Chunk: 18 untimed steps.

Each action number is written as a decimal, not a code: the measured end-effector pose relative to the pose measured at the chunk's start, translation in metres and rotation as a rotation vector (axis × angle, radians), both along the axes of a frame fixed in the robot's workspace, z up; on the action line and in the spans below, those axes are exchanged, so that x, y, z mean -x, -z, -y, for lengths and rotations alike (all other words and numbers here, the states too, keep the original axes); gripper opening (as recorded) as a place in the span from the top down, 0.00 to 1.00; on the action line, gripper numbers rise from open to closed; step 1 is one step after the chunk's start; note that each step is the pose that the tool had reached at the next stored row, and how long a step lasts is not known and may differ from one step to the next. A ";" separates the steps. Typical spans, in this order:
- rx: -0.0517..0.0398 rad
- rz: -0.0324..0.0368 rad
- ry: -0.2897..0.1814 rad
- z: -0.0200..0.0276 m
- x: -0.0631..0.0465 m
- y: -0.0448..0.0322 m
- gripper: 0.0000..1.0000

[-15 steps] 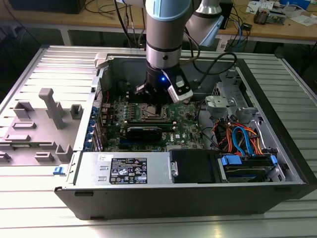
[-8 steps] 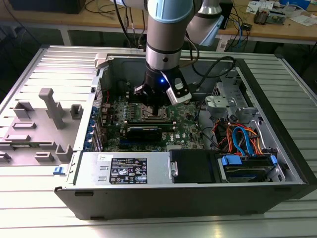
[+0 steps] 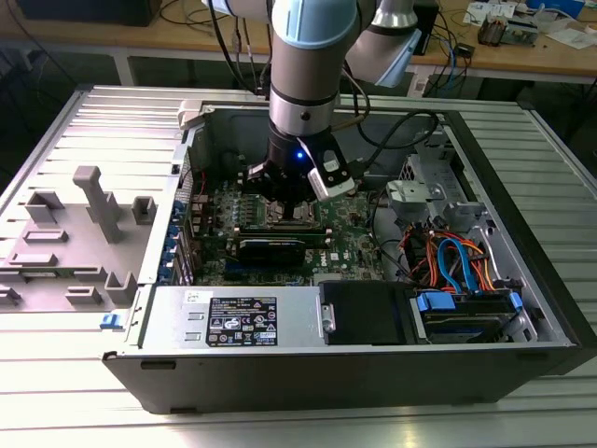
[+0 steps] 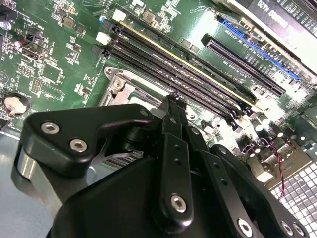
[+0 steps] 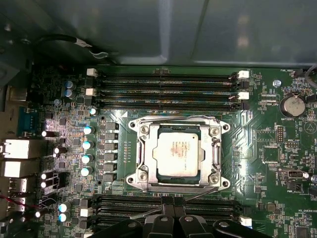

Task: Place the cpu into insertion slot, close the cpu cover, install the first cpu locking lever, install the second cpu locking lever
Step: 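Install the second cpu locking lever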

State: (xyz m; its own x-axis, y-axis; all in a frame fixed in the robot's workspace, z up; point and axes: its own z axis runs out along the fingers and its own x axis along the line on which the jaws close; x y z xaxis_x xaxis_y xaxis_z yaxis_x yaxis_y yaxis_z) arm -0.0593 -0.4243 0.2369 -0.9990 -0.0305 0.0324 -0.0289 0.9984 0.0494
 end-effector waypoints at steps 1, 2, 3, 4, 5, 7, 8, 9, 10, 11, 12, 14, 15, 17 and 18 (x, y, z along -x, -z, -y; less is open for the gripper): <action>0.0000 0.0000 0.000 0.0000 0.000 0.0000 0.89; 0.0000 0.0000 0.000 0.0000 0.000 0.0001 0.89; 0.0000 0.0000 0.000 0.0000 0.000 0.0001 0.89; -0.0001 0.0000 0.000 0.0000 0.000 0.0001 0.89; -0.0001 0.0001 0.000 0.0000 0.000 0.0001 0.89; -0.0003 -0.0009 0.000 0.0001 0.000 0.0006 0.89; -0.0006 -0.0010 0.000 0.0001 0.000 0.0009 0.89; -0.0008 -0.0011 0.000 0.0001 0.001 0.0014 0.89; -0.0015 -0.0013 0.000 0.0003 0.001 0.0019 0.89; -0.0022 -0.0019 0.000 0.0004 0.002 0.0026 0.89; -0.0027 -0.0026 -0.001 0.0004 0.002 0.0029 0.89; -0.0033 -0.0053 -0.003 0.0010 0.004 0.0033 0.89; -0.0057 -0.0080 -0.005 0.0020 0.005 0.0033 0.89; -0.0117 -0.0101 -0.008 0.0040 0.007 0.0034 0.89; -0.0143 -0.0107 -0.009 0.0046 0.008 0.0035 0.89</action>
